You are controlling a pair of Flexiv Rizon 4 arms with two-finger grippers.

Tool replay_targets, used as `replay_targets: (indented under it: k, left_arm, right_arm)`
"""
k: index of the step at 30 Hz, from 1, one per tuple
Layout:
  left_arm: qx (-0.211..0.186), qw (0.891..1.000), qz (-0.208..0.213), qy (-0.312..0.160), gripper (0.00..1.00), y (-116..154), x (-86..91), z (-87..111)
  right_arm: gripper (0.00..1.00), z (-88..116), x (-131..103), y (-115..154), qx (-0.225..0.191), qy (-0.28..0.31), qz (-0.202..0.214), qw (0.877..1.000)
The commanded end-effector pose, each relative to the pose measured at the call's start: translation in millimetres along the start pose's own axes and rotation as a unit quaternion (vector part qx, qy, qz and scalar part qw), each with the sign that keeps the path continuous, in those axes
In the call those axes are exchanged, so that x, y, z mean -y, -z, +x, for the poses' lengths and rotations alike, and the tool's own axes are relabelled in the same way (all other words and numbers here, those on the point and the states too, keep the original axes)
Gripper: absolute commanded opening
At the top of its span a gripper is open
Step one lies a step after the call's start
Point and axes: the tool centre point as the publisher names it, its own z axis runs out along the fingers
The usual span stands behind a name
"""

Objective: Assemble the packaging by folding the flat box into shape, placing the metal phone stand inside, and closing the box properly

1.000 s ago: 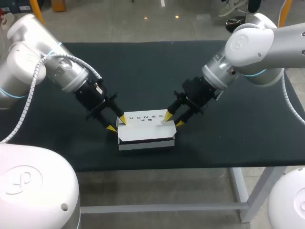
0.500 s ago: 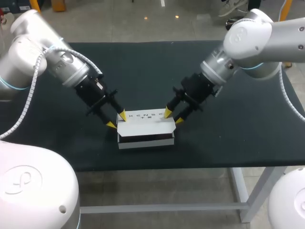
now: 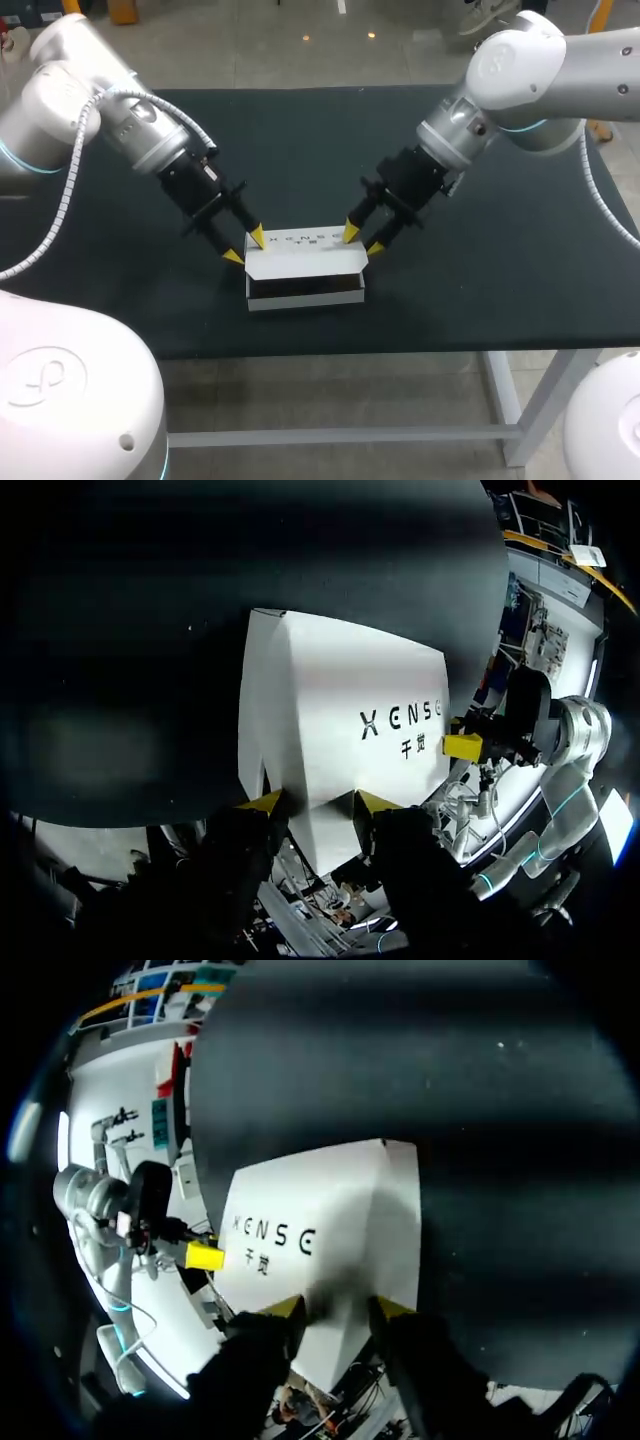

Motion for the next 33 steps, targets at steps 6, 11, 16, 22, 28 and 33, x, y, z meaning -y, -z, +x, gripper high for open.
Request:
replay_targets:
  k: [6,11,16,22,28,33]
  left_arm:
    - [0.0,1.0,-0.026,0.011,0.47,2,6.7,8.4]
    - [-0.005,0.999,-0.039,0.015,0.46,6,9.3,8.6]
    - [-0.006,0.999,-0.049,0.023,0.46,8,11.1,10.1]
    - [-0.011,0.997,-0.07,0.034,0.44,12,16.1,11.0]
    - [-0.011,0.996,-0.083,0.044,0.45,14,19.7,13.2]
    - [-0.011,0.994,-0.096,0.049,0.44,16,22.2,16.1]
  right_arm:
    - [0.47,8,-7,0,-0.003,-0.005,0.028,1.0]
    - [0.47,9,-10,2,-0.005,-0.01,0.035,0.999]
    - [0.47,10,-13,3,-0.005,-0.014,0.041,0.999]
    - [0.46,12,-16,4,-0.006,-0.02,0.048,0.999]
    - [0.46,15,-19,7,-0.007,-0.025,0.056,0.998]
    - [0.46,16,-21,9,-0.011,-0.028,0.062,0.998]
